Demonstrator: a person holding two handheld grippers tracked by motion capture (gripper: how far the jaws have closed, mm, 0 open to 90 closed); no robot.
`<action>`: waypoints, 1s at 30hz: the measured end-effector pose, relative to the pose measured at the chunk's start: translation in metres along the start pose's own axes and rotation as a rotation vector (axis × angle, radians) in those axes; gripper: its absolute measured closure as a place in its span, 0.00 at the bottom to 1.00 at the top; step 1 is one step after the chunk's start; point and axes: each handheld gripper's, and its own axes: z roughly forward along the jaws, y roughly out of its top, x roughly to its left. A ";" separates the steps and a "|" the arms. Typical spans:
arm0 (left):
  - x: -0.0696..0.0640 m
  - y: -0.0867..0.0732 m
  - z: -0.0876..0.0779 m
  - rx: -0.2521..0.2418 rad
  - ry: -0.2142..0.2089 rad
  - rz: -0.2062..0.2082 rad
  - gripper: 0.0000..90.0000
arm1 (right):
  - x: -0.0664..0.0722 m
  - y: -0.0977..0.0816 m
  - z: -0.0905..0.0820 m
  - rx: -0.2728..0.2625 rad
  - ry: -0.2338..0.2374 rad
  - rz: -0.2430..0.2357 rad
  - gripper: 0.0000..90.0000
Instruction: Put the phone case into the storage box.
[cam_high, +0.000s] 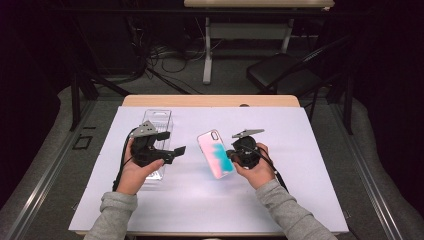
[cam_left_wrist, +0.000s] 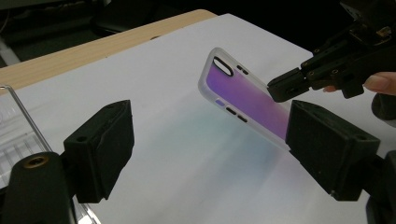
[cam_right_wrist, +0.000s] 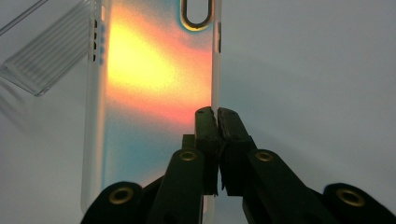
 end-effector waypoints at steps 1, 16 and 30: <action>0.000 0.000 0.000 -0.004 -0.002 -0.001 0.17 | 0.000 0.000 -0.001 -0.002 -0.002 -0.002 0.97; -0.006 0.000 0.004 -0.004 -0.018 -0.011 0.18 | 0.005 -0.001 -0.012 -0.088 -0.028 -0.010 0.97; -0.011 -0.002 0.011 0.007 -0.044 -0.033 0.18 | 0.005 -0.006 -0.021 -0.171 -0.043 -0.008 0.97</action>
